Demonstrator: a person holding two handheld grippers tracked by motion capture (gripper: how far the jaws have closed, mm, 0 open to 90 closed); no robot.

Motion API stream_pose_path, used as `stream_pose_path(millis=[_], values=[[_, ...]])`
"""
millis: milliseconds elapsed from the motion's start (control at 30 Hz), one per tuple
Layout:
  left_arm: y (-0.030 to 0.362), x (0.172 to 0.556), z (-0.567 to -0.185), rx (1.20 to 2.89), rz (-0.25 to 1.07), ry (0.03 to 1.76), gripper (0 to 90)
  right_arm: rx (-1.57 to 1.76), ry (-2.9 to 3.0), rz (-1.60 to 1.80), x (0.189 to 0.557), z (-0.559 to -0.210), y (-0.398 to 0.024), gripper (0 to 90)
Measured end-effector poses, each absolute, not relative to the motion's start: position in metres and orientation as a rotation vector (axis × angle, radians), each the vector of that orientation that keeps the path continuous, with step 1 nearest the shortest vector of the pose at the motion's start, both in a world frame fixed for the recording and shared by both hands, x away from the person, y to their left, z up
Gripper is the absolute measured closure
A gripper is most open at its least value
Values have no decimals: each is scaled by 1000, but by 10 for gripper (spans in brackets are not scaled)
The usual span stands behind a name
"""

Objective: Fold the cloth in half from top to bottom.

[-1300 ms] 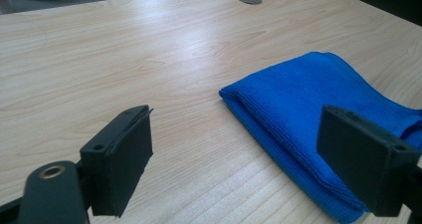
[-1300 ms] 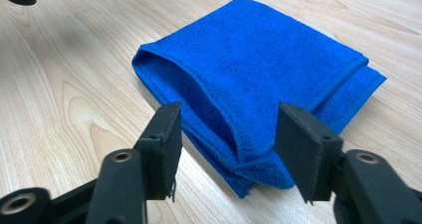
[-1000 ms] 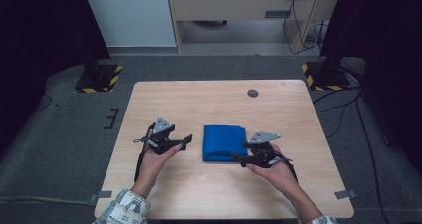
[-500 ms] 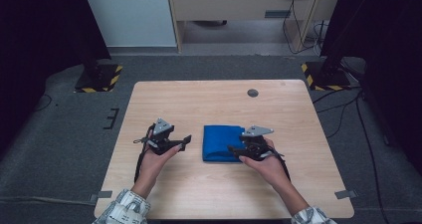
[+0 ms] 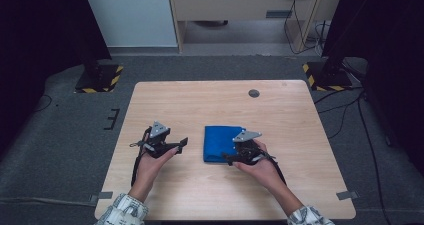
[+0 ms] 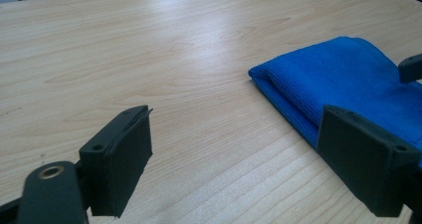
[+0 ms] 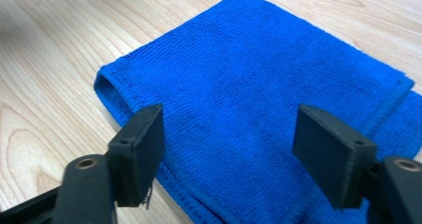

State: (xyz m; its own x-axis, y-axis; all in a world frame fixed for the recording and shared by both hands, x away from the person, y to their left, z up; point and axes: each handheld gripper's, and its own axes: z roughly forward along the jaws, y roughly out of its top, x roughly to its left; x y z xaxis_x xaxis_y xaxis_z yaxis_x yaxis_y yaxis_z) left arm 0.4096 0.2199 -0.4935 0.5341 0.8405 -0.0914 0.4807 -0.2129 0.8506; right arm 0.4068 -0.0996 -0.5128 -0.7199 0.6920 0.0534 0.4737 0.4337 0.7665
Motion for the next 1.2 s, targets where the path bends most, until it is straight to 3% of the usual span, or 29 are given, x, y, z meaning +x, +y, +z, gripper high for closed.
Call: stream_pose_path(millis=[167, 333, 667, 1200], values=[[223, 409, -492, 1850, 504, 1095, 130, 1032, 2306, 1216, 411, -500, -109, 130], [228, 410, -491, 1842, 508, 1109, 118, 1039, 2193, 1271, 417, -479, -126, 84], [230, 411, -493, 1869, 498, 1123, 76, 1089, 2129, 1283, 424, -467, -153, 72], [240, 413, -504, 1968, 497, 1154, 71, 1224, 2108, 1220, 421, -489, -204, 71]])
